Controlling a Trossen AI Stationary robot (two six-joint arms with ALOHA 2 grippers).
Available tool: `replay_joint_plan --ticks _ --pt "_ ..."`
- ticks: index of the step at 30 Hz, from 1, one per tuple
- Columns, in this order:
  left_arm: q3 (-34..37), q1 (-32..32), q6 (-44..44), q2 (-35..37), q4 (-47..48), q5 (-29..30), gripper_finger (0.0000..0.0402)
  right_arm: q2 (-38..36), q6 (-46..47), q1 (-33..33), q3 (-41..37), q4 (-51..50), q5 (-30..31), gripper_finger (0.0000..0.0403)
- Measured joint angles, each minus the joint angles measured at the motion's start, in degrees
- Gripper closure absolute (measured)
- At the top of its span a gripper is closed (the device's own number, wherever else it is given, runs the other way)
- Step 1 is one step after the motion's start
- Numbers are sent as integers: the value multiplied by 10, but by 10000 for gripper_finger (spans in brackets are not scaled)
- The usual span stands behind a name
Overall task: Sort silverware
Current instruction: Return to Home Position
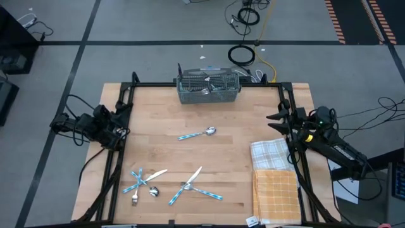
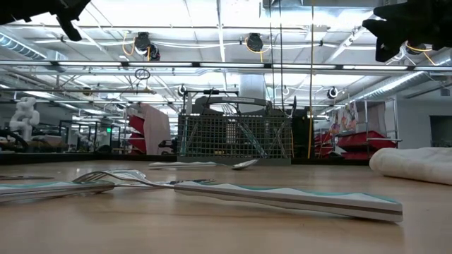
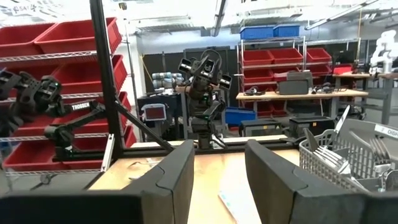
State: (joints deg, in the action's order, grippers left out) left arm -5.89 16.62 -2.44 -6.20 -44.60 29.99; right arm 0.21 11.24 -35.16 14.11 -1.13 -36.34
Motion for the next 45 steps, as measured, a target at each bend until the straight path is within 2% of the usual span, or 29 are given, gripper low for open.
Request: replay_joint_plan --ticks 29,45 --pt "0 0 14 0 7 5 249 0 -6 0 1 -5 0 273" --pt "0 0 19 0 8 48 249 0 -29 0 1 -5 3 273"
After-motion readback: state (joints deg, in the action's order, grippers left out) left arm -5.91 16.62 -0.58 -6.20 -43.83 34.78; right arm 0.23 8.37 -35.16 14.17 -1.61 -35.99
